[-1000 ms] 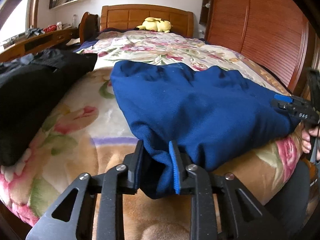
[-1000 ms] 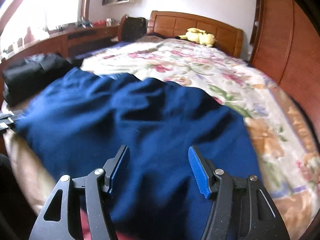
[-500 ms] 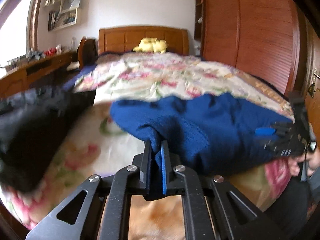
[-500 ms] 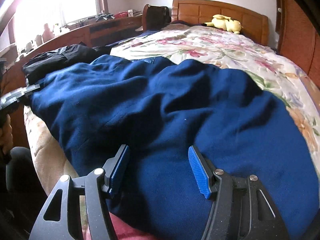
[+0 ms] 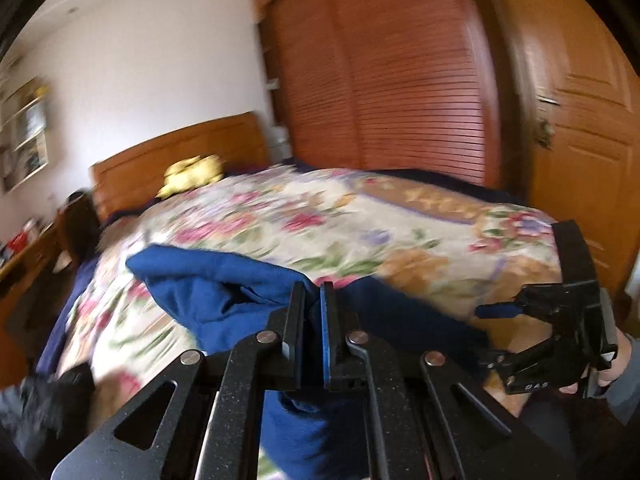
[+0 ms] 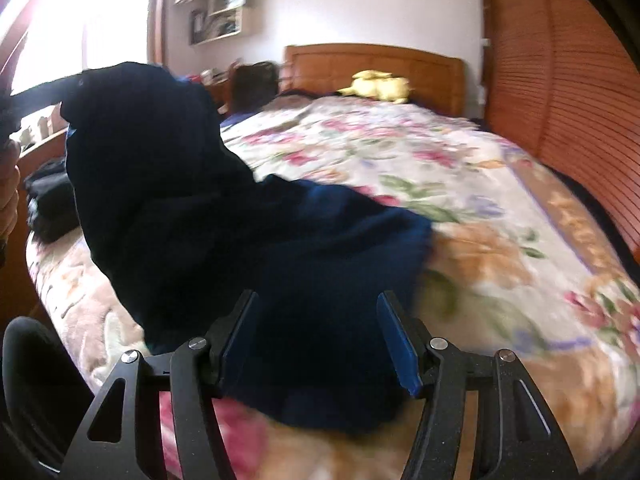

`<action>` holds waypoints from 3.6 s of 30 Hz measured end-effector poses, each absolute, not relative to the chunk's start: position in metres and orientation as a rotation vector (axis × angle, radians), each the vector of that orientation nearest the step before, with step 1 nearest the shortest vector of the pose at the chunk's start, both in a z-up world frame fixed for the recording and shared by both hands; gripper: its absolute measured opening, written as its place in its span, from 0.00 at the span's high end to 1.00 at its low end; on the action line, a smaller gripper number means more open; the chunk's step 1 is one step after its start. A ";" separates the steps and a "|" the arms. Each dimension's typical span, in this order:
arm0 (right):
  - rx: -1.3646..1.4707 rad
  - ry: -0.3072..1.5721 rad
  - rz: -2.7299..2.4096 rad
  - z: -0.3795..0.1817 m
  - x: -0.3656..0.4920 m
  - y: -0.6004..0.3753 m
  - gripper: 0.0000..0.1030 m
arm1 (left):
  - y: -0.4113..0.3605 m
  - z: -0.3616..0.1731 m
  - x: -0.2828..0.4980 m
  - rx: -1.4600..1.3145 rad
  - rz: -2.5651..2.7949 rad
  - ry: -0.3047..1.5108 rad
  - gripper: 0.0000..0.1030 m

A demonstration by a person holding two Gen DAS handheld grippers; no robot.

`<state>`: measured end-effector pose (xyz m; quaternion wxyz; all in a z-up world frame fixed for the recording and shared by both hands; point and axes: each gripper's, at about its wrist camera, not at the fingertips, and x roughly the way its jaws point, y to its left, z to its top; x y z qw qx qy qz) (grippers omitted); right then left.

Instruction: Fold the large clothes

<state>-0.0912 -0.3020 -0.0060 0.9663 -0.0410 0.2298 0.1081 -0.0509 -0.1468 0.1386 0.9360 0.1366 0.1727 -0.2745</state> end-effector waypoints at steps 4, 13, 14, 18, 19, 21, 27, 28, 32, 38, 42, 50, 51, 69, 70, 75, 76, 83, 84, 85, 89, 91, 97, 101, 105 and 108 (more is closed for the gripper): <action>-0.036 0.458 0.170 -0.005 -0.107 -0.332 0.39 | -0.204 0.152 -0.055 0.307 -0.672 0.361 0.94; -0.024 0.464 0.125 -0.009 -0.120 -0.335 0.39 | -0.236 0.136 -0.051 0.299 -0.727 0.464 0.65; -0.025 0.465 0.122 -0.009 -0.119 -0.334 0.39 | -0.226 0.137 -0.052 0.295 -0.711 0.452 0.62; -0.025 0.453 0.118 0.000 -0.118 -0.334 0.39 | -0.203 0.129 -0.048 0.289 -0.641 0.458 0.61; -0.027 0.446 0.113 0.002 -0.118 -0.334 0.39 | -0.195 0.125 -0.045 0.277 -0.630 0.463 0.60; -0.031 0.430 0.106 0.006 -0.115 -0.332 0.39 | -0.176 0.116 -0.038 0.252 -0.611 0.482 0.58; -0.065 0.387 0.082 0.027 -0.108 -0.329 0.39 | -0.125 0.082 -0.016 0.195 -0.531 0.533 0.57; -0.078 0.382 0.075 0.032 -0.106 -0.328 0.39 | -0.117 0.077 -0.013 0.185 -0.518 0.539 0.57; -0.126 0.359 0.030 0.053 -0.093 -0.322 0.39 | -0.098 0.061 -0.005 0.161 -0.483 0.534 0.57; -0.083 0.355 0.057 0.070 -0.087 -0.311 0.39 | -0.085 0.046 0.004 0.114 -0.484 0.536 0.55; -0.095 0.432 0.124 0.054 -0.075 -0.290 0.39 | -0.081 0.039 0.006 0.109 -0.489 0.541 0.55; -0.124 0.664 0.122 -0.009 -0.058 -0.286 0.39 | -0.077 0.027 0.006 0.115 -0.496 0.566 0.50; -0.126 0.680 0.109 -0.015 -0.057 -0.288 0.39 | -0.076 0.026 0.006 0.115 -0.496 0.568 0.50; -0.094 0.696 0.188 0.027 0.050 -0.325 0.39 | -0.083 0.014 0.013 0.121 -0.491 0.584 0.40; -0.100 0.718 0.191 0.021 0.064 -0.322 0.39 | -0.084 0.013 0.013 0.122 -0.490 0.582 0.39; -0.027 0.831 0.243 0.001 0.131 -0.333 0.39 | -0.085 0.010 0.012 0.135 -0.479 0.570 0.33; -0.002 0.847 0.259 0.001 0.142 -0.334 0.39 | -0.084 0.010 0.012 0.134 -0.479 0.569 0.33; -0.047 0.779 0.341 0.013 0.142 -0.323 0.94 | -0.077 0.006 0.015 0.125 -0.485 0.587 0.29; -0.070 0.732 0.318 0.021 0.135 -0.323 0.95 | -0.077 0.006 0.015 0.123 -0.485 0.587 0.29; -0.081 0.694 0.263 0.029 0.132 -0.327 0.95 | -0.076 0.006 0.015 0.121 -0.486 0.587 0.28; -0.111 0.751 0.144 0.031 0.135 -0.337 0.95 | -0.073 0.007 0.014 0.113 -0.485 0.588 0.27; -0.129 0.785 0.125 0.025 0.132 -0.333 0.95 | -0.071 0.009 0.014 0.106 -0.486 0.587 0.27; -0.084 0.692 0.080 0.053 0.076 -0.325 0.52 | -0.068 0.018 0.005 0.102 -0.491 0.564 0.25; -0.069 0.649 0.146 0.059 0.011 -0.305 0.34 | -0.065 0.025 -0.003 0.100 -0.505 0.543 0.24; -0.065 0.677 0.132 0.034 -0.029 -0.288 0.30 | -0.062 0.027 -0.006 0.099 -0.510 0.536 0.24; -0.037 0.728 0.052 0.003 -0.033 -0.292 0.27 | -0.059 0.028 -0.009 0.097 -0.514 0.530 0.24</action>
